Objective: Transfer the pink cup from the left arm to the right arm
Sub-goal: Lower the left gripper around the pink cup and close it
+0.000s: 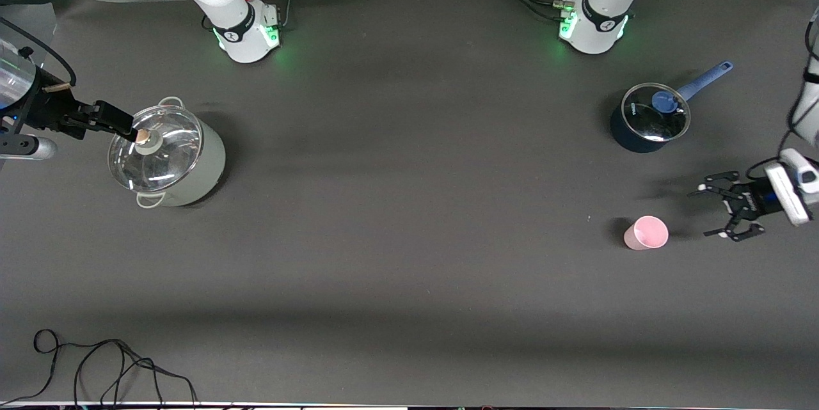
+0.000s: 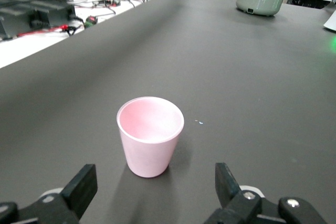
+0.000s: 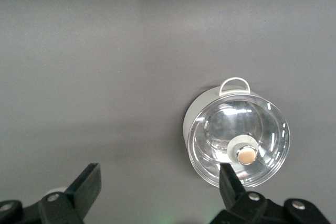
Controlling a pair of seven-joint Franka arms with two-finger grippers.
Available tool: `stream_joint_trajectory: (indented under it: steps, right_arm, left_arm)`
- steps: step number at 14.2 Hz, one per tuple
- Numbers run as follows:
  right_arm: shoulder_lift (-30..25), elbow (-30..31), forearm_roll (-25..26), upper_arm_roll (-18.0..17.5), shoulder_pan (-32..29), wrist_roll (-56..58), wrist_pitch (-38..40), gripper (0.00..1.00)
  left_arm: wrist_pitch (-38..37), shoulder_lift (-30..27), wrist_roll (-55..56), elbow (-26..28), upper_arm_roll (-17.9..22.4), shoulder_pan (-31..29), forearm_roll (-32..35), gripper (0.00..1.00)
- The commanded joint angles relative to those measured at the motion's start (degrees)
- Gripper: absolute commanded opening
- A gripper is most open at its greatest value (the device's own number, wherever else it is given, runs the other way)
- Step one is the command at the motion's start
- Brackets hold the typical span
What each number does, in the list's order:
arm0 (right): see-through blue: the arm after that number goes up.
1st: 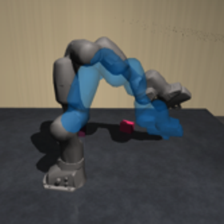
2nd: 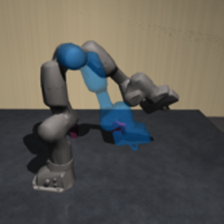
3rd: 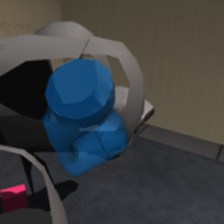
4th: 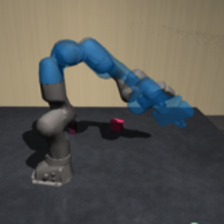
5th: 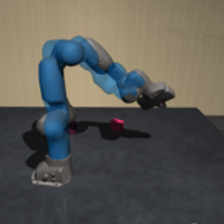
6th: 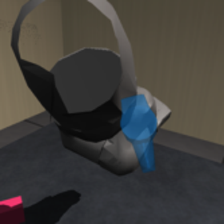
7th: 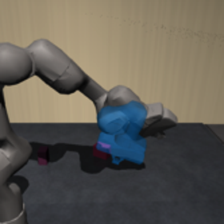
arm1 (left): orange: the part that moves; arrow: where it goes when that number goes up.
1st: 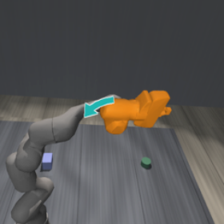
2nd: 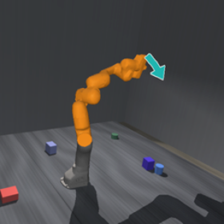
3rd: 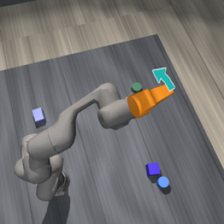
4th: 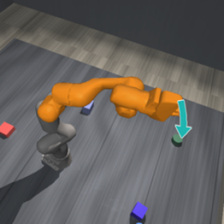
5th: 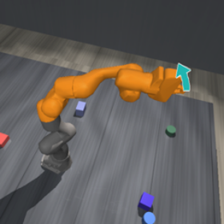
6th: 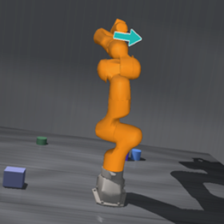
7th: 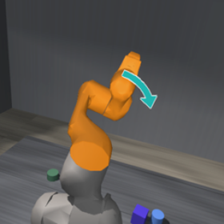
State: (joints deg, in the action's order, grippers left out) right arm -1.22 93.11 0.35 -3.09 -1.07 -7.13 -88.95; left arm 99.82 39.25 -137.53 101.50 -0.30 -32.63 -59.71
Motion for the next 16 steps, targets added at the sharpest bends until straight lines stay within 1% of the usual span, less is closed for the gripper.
stream_joint_trajectory:
  steps: [1, 3, 6, 12, 16]
  right_arm:
    - [0.3, -0.6, -0.6, 0.4, 0.4, -0.9, 0.1, 1.0]
    - [0.3, -0.6, -0.6, 0.4, 0.4, -0.9, 0.1, 1.0]
    - [0.3, -0.6, -0.6, 0.4, 0.5, -0.9, 0.1, 1.0]
    - [0.3, -0.6, -0.6, 0.4, 0.4, -0.9, 0.1, 1.0]
    - [0.3, -0.6, -0.6, 0.4, 0.4, -0.9, 0.1, 1.0]
  left_arm:
    - [0.7, 1.4, -9.0, 2.8, -0.6, -1.1, -4.3, 1.0]
    - [0.9, 3.1, -13.1, 3.4, -0.6, -1.0, -7.3, 1.0]
    - [2.9, 4.9, -21.0, 6.2, -0.8, -0.1, -14.9, 1.0]
    - [6.0, 7.8, -21.6, 6.1, -1.0, 3.9, -22.8, 1.0]
    - [7.5, 8.6, -21.6, 6.1, -1.0, 5.4, -25.3, 1.0]
